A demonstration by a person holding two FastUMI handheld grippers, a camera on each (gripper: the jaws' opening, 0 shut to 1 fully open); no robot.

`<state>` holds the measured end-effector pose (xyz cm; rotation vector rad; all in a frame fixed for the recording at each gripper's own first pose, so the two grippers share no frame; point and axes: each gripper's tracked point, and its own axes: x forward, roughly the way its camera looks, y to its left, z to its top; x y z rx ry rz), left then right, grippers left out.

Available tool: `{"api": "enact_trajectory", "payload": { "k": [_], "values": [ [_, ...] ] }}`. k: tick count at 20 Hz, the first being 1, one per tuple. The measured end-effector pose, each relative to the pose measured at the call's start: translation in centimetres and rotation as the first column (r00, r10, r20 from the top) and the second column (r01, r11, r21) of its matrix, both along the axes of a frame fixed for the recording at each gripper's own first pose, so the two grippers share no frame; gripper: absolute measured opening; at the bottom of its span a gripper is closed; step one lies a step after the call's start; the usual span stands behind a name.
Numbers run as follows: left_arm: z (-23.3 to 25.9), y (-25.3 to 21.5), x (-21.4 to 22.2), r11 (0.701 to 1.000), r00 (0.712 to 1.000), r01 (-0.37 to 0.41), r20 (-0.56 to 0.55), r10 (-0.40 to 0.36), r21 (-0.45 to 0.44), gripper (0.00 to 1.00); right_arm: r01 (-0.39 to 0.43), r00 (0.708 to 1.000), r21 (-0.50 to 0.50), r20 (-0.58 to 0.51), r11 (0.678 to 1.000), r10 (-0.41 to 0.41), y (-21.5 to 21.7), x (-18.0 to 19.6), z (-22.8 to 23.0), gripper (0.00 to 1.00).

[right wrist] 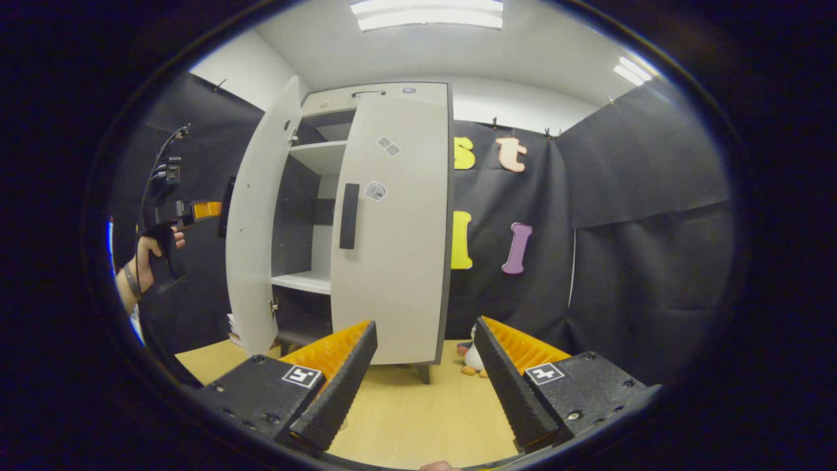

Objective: Grasp the bottle in the cabinet with the left hand and place it on the coaster, then close the right door with the right hand and the left door with the left hand.

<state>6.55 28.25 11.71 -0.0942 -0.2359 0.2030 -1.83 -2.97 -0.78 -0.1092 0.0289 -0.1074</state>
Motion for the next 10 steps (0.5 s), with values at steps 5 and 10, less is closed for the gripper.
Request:
{"api": "enact_trajectory", "payload": {
  "k": [5, 10],
  "values": [
    [-0.3, -3.8, 0.7, 0.995, 0.994, 0.103, -0.027, -0.103, -0.006, 0.99, 0.034, 0.999, 0.002, 0.011, 0.999, -0.034, -1.3, 0.1, 0.4, 0.98],
    [0.4, -3.5, 0.5, 0.996, 0.996, 0.091, 0.002, -0.091, 0.024, 0.99, 0.070, 0.997, 0.012, 0.018, 0.997, -0.070, -2.0, -0.3, 0.3, 0.94]
  ]
}}
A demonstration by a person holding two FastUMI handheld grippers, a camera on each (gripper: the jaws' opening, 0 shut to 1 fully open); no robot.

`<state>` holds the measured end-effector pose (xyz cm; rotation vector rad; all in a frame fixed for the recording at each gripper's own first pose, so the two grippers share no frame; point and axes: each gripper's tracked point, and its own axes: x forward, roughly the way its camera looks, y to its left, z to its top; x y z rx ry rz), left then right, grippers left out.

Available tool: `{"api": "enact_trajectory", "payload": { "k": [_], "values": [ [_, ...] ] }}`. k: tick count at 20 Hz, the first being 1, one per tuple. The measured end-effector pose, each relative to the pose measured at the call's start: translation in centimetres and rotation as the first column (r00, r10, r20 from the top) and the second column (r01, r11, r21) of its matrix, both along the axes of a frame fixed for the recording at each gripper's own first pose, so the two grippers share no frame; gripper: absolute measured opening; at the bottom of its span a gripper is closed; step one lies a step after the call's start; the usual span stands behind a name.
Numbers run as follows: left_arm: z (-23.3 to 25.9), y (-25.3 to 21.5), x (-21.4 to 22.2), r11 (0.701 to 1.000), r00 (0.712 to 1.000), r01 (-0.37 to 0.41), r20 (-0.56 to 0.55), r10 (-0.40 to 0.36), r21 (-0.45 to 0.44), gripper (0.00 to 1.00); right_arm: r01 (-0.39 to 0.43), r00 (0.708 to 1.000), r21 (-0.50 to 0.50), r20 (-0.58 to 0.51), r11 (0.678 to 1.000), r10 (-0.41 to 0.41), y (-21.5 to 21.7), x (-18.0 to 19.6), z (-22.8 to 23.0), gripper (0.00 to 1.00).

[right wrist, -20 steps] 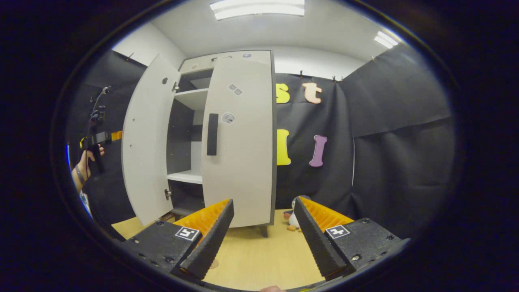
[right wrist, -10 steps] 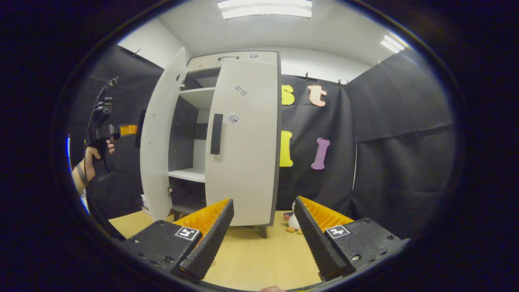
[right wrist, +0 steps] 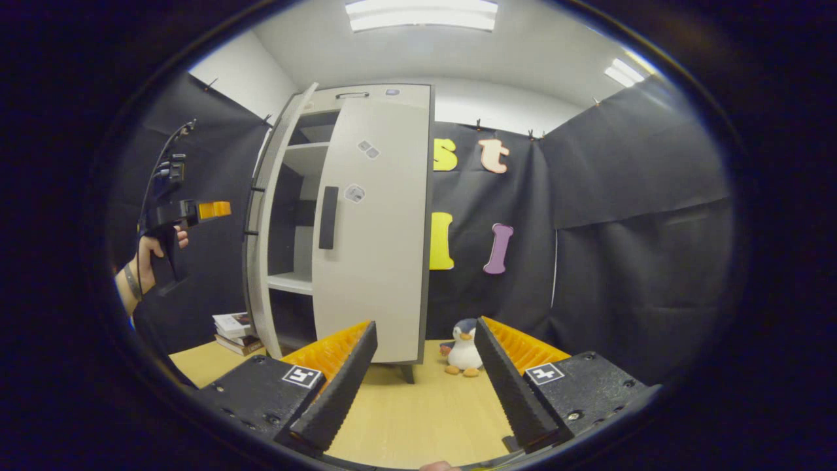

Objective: Grasp the bottle in the cabinet with the left hand and place it on the coaster, then close the right door with the right hand and the left door with the left hand.

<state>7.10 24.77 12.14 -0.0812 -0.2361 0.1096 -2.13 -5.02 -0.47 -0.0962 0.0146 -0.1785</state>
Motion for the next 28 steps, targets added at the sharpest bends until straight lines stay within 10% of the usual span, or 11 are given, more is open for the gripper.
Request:
{"api": "enact_trajectory", "payload": {
  "k": [28],
  "values": [
    [-10.5, -7.5, -8.8, 0.989, 0.975, 0.125, -0.195, -0.108, 0.075, 0.95, -0.108, 0.993, 0.129, -0.028, 0.986, 0.112, 2.8, 1.0, -1.7, 0.94]
  ]
}}
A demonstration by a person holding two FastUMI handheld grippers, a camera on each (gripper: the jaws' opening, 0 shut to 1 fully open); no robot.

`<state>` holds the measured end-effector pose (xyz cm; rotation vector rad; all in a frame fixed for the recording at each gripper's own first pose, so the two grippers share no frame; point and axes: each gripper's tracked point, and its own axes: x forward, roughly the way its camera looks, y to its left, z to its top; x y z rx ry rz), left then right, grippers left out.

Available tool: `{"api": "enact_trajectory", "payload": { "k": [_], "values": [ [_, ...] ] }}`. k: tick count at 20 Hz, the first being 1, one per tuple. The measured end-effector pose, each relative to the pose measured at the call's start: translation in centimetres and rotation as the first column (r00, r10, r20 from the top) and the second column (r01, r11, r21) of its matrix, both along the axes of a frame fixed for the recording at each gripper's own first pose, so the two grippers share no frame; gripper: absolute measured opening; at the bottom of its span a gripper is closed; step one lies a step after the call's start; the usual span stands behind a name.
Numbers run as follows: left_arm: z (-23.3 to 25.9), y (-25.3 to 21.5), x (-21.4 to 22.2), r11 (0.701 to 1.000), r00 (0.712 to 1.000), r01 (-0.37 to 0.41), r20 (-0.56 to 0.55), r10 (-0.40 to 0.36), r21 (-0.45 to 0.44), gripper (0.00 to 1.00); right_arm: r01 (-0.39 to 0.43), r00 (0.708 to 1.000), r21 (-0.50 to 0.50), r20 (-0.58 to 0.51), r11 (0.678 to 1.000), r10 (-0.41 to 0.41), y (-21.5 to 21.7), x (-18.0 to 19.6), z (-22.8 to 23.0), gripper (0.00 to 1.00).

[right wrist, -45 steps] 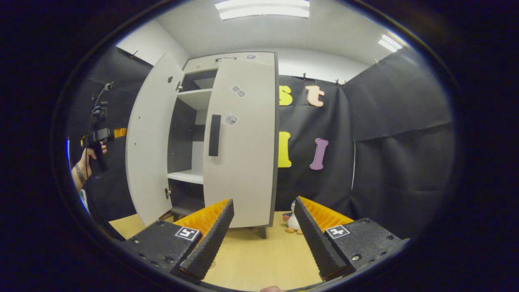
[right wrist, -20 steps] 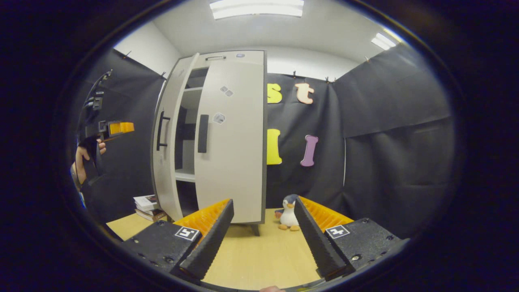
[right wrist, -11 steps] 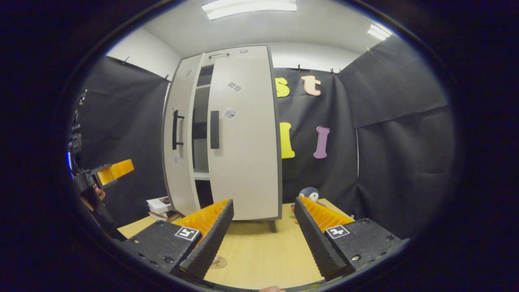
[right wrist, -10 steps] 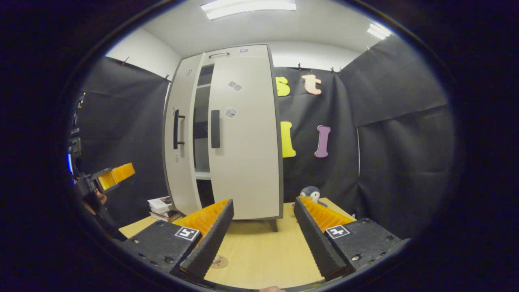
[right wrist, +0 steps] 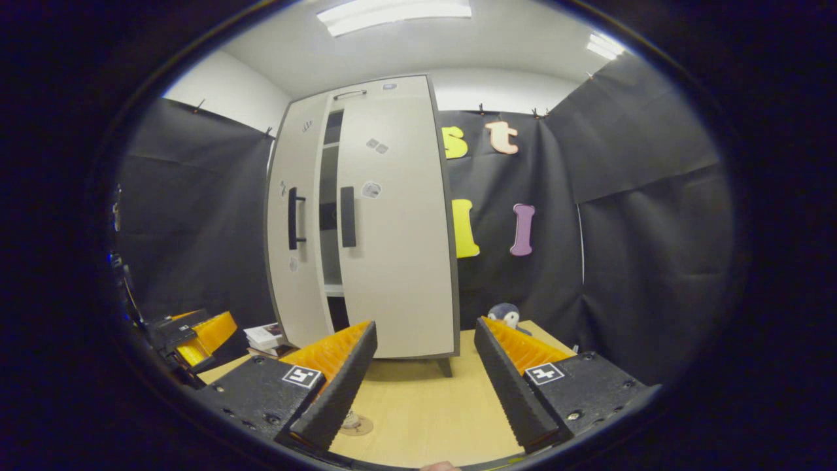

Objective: Grasp the bottle in the cabinet with the left hand and place it on the coaster, then close the right door with the right hand and the left door with the left hand.

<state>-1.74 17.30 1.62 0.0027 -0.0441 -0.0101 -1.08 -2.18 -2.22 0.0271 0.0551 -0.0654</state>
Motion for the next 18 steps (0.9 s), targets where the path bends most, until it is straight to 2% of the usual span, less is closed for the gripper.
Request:
{"api": "enact_trajectory", "payload": {
  "k": [2, 3, 5, 6, 7, 8, 9, 10, 11, 12, 13, 14, 15, 16, 17, 18],
  "values": [
    [0.43, -0.02, 0.22, 1.000, 1.000, 0.006, 0.017, -0.006, 0.014, 0.95, -0.001, 1.000, 0.004, 0.002, 1.000, 0.001, -0.02, -0.17, -0.11, 0.94],
    [0.65, -0.05, 0.21, 1.000, 1.000, 0.007, 0.023, -0.008, 0.021, 0.99, 0.003, 1.000, 0.007, 0.006, 1.000, -0.003, -0.14, -0.33, -0.06, 0.98],
    [0.87, -0.10, 0.29, 1.000, 0.999, 0.014, 0.029, -0.014, 0.018, 0.99, 0.012, 1.000, 0.011, 0.005, 1.000, -0.012, -0.39, -0.47, -0.24, 0.94],
    [0.97, -0.19, 0.39, 1.000, 0.999, 0.016, 0.032, -0.017, 0.011, 0.95, 0.014, 1.000, 0.015, 0.004, 1.000, -0.014, -0.43, -0.47, -0.24, 0.98],
    [0.97, -0.21, 0.46, 1.000, 0.999, 0.017, 0.033, -0.017, 0.002, 0.95, 0.016, 1.000, 0.017, 0.003, 1.000, -0.016, -0.46, -0.51, -0.35, 0.98],
    [0.98, -0.24, 0.45, 1.000, 0.999, 0.017, 0.031, -0.017, -0.006, 0.95, 0.016, 1.000, 0.020, 0.004, 1.000, -0.016, -0.49, -0.49, -0.38, 0.94],
    [1.02, -0.26, 0.49, 1.000, 0.999, 0.019, 0.033, -0.018, -0.012, 0.95, 0.014, 1.000, 0.024, 0.005, 1.000, -0.014, -0.44, -0.55, -0.34, 0.94],
    [1.01, -0.31, 0.49, 1.000, 0.999, 0.019, 0.034, -0.018, -0.015, 0.99, 0.012, 1.000, 0.027, 0.006, 1.000, -0.012, -0.38, -0.53, -0.30, 0.98],
    [1.08, -0.23, 0.54, 1.000, 0.999, 0.018, 0.035, -0.018, -0.015, 0.99, 0.010, 1.000, 0.031, 0.009, 0.999, -0.010, -0.33, -0.50, -0.22, 0.94],
    [0.96, -0.30, 0.57, 1.000, 0.999, 0.021, 0.032, -0.020, -0.014, 0.99, 0.009, 1.000, 0.034, 0.011, 0.999, -0.009, -0.28, -0.47, -0.20, 0.98],
    [0.73, -0.40, 0.51, 1.000, 0.999, 0.027, 0.022, -0.027, -0.014, 0.99, 0.008, 1.000, 0.036, 0.011, 0.999, -0.008, -0.29, -0.50, -0.16, 0.94],
    [0.60, -0.50, 0.45, 0.999, 0.999, 0.029, 0.015, -0.029, -0.013, 0.95, 0.007, 1.000, 0.036, 0.013, 0.999, -0.007, -0.32, -0.39, -0.06, 0.94],
    [0.59, -0.46, 0.40, 0.999, 0.999, 0.030, 0.014, -0.030, -0.012, 0.95, 0.008, 1.000, 0.035, 0.015, 0.999, -0.009, -0.27, -0.32, 0.00, 0.94],
    [0.64, -0.51, 0.45, 0.999, 0.999, 0.031, 0.016, -0.031, -0.010, 0.99, 0.009, 1.000, 0.033, 0.016, 0.999, -0.009, -0.27, -0.23, 0.08, 0.98],
    [0.55, -0.44, 0.44, 0.999, 0.999, 0.031, 0.017, -0.031, -0.009, 0.95, 0.009, 1.000, 0.033, 0.017, 0.999, -0.009, -0.27, -0.37, 0.00, 0.94],
    [0.53, -0.47, 0.45, 0.999, 0.999, 0.031, 0.016, -0.031, -0.008, 0.95, 0.007, 1.000, 0.034, 0.015, 0.999, -0.008, -0.19, -0.28, -0.05, 0.94]
  ]
}}
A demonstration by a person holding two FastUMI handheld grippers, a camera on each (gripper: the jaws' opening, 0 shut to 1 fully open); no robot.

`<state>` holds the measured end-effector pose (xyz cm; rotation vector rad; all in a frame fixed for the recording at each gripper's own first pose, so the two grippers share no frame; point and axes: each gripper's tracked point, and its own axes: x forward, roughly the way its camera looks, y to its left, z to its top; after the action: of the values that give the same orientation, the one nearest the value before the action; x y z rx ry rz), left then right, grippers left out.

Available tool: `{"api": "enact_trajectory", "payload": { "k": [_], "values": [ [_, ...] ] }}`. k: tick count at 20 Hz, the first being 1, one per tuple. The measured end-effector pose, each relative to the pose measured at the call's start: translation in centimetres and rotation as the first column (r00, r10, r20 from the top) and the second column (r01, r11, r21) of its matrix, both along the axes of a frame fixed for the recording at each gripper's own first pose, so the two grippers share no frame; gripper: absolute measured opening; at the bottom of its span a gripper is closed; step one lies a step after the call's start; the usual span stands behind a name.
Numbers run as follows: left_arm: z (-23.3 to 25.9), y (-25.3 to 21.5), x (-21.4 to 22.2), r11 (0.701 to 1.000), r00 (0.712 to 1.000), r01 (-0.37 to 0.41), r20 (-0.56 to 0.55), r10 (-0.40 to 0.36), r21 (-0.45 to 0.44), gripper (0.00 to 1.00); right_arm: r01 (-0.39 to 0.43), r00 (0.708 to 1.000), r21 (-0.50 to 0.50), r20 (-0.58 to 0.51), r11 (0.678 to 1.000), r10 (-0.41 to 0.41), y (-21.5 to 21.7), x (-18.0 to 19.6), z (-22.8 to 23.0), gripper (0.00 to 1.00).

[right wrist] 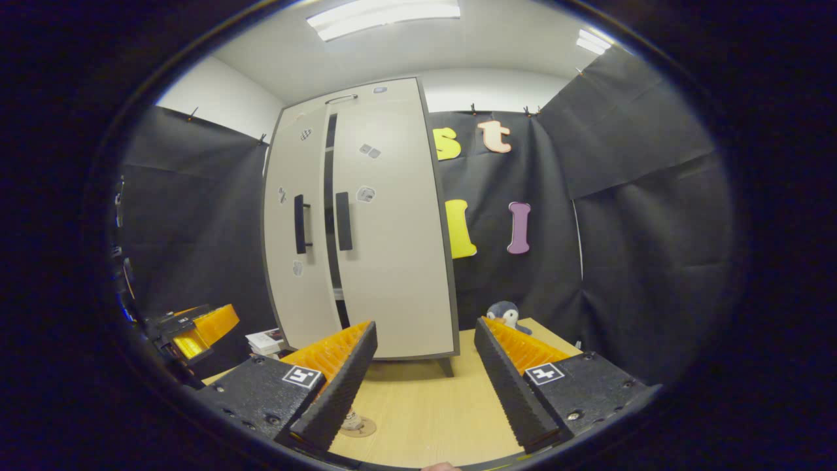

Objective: Grasp the bottle in the cabinet with the left hand and place it on the coaster, then close the right door with the right hand and the left door with the left hand.

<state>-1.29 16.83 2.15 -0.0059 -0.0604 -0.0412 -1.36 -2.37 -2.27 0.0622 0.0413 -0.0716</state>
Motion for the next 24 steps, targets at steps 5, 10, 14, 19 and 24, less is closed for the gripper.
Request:
{"api": "enact_trajectory", "payload": {
  "k": [5, 10, 14, 19, 24],
  "values": [
    [-0.31, 0.18, -0.03, 1.000, 1.000, 0.001, -0.011, -0.001, -0.003, 0.99, -0.007, 1.000, 0.004, -0.012, 1.000, 0.007, 0.40, -0.14, -0.25, 0.94],
    [-0.38, 0.02, -0.18, 1.000, 1.000, 0.002, -0.017, -0.002, -0.010, 0.95, 0.005, 1.000, -0.007, -0.016, 1.000, -0.005, -0.05, -0.53, -0.17, 0.94],
    [-0.40, 0.05, -0.12, 1.000, 1.000, 0.004, -0.017, -0.004, -0.005, 0.99, 0.012, 1.000, 0.008, 0.001, 1.000, -0.012, -0.01, -0.43, 0.34, 0.94],
    [-0.60, 0.23, -0.27, 1.000, 1.000, -0.001, -0.025, 0.001, -0.006, 0.95, 0.008, 1.000, 0.004, -0.010, 1.000, -0.008, 0.01, -0.45, -0.10, 0.94],
    [-0.83, 0.22, -0.28, 1.000, 0.999, 0.000, -0.040, 0.000, 0.002, 0.95, 0.005, 1.000, 0.004, -0.012, 1.000, -0.005, 0.25, -0.22, -0.06, 0.94]
  ]
}}
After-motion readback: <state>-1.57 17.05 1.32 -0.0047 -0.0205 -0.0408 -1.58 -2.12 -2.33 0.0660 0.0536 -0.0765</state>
